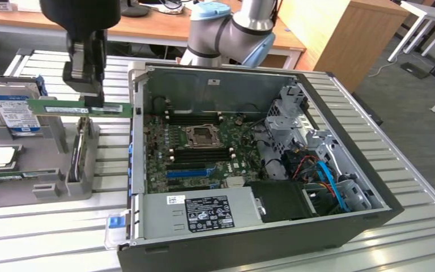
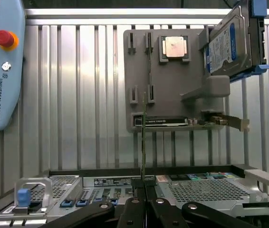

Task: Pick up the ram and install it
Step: 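Pick up the ram and move it above insertion slot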

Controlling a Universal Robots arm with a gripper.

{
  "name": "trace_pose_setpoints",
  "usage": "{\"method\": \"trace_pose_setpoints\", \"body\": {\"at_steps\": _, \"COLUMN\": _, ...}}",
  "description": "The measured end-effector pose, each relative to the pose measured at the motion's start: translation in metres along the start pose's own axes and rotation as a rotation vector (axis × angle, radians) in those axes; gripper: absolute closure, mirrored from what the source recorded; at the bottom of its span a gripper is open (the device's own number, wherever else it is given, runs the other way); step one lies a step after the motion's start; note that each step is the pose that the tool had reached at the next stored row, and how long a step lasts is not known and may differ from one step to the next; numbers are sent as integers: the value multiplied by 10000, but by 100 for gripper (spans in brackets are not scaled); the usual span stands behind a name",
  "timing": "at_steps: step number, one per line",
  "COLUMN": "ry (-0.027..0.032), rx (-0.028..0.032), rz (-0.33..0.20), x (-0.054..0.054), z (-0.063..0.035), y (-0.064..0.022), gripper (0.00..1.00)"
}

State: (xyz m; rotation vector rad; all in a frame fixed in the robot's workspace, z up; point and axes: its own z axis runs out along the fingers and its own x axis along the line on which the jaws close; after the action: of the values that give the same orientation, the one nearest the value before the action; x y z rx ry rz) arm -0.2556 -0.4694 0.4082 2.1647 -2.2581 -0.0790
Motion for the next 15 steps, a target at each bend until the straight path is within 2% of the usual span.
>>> {"method": "trace_pose_setpoints", "body": {"at_steps": 7, "ry": 0, "rx": 0, "rz": 1, "x": -11, "z": -6, "y": -276, "gripper": 89}}
{"method": "trace_pose_setpoints", "body": {"at_steps": 15, "ry": 1, "rx": -1, "rz": 1, "x": -27, "z": -16, "y": -639, "gripper": 89}}
